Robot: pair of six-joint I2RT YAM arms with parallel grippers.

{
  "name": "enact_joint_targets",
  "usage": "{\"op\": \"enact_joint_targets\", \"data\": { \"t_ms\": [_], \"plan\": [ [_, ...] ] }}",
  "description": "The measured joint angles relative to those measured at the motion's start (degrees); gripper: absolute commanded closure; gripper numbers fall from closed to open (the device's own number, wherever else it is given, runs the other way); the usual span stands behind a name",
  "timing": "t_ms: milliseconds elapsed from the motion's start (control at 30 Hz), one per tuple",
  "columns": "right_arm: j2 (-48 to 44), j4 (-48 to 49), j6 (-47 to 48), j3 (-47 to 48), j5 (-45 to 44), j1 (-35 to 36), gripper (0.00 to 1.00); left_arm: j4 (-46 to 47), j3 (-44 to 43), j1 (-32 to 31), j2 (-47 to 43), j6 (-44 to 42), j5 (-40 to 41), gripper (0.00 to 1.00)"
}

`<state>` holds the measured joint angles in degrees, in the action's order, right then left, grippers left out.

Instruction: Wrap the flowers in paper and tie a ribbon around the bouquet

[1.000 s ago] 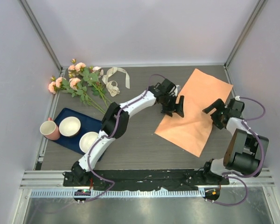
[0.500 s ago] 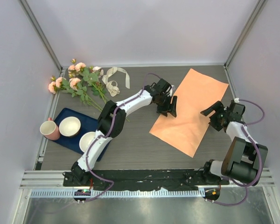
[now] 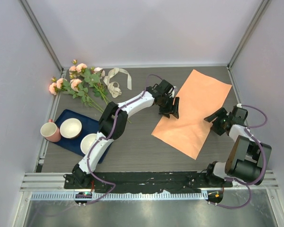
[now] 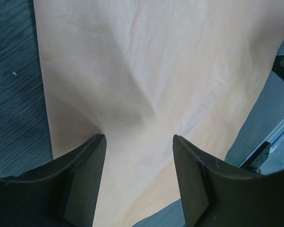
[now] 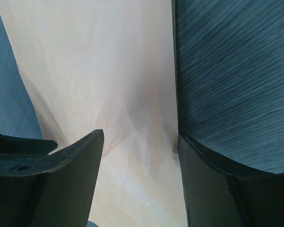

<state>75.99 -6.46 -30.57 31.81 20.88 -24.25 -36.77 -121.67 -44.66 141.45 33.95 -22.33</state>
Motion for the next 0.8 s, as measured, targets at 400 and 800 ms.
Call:
{"op": "enact_joint_targets", "data": {
  "t_ms": [400,800],
  "plan": [
    [-4.22,1.25,-0.24,-0.66,2.12,0.0,0.4,0.37,0.35,0.04,-0.04,0.09,-0.57,0.37],
    [-4.44,4.57,-1.9,-0.92,6.75,0.0,0.41,0.68,0.63,0.15,-0.09,0.09,-0.85,0.38]
  ]
}}
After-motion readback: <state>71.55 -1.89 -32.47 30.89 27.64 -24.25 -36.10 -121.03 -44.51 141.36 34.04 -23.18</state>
